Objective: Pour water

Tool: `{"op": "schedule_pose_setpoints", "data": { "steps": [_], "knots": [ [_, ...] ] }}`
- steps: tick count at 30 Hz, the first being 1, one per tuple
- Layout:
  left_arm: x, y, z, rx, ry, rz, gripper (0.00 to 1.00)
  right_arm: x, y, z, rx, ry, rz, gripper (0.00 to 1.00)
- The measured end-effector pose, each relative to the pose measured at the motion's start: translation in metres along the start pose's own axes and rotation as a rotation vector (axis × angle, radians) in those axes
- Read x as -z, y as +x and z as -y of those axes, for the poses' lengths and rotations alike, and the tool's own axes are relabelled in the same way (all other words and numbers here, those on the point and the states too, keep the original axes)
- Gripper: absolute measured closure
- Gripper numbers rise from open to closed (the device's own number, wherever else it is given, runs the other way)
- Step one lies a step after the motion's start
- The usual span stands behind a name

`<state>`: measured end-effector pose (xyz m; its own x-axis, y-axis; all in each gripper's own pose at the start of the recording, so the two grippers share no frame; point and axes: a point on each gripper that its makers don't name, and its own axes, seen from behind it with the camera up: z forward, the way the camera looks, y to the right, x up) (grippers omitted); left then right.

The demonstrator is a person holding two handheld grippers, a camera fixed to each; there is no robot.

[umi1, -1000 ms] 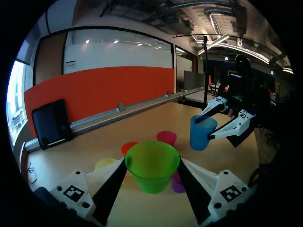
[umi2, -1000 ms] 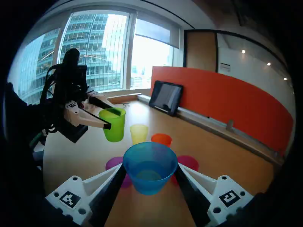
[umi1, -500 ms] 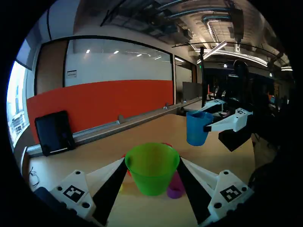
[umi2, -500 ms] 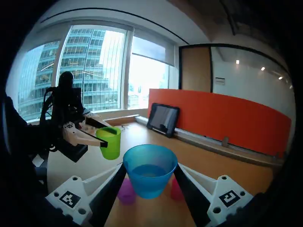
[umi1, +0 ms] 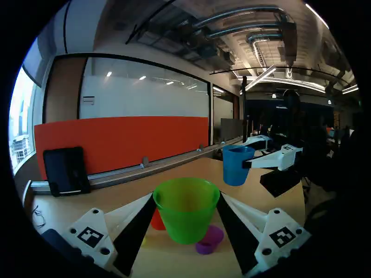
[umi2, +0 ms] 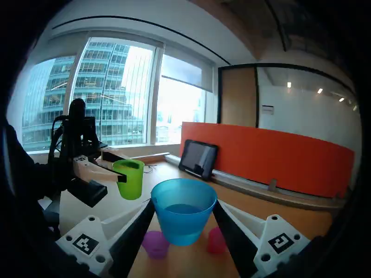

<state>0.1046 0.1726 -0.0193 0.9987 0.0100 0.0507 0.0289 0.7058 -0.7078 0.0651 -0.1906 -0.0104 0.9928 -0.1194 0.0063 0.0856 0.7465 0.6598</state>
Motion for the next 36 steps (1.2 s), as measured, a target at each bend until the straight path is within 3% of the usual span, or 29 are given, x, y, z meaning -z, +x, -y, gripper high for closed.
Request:
{"op": "schedule_pose_setpoints", "data": {
  "steps": [24, 36],
  "knots": [
    [-0.004, 0.005, -0.016, -0.041, -0.025, -0.020, 0.11, -0.003, 0.022, -0.001, 0.075, 0.023, -0.006, 0.09],
    [-0.004, 0.002, -0.020, -0.061, -0.031, -0.014, 0.11, -0.008, 0.039, -0.002, 0.164, 0.031, -0.028, 0.09]
  ]
}}
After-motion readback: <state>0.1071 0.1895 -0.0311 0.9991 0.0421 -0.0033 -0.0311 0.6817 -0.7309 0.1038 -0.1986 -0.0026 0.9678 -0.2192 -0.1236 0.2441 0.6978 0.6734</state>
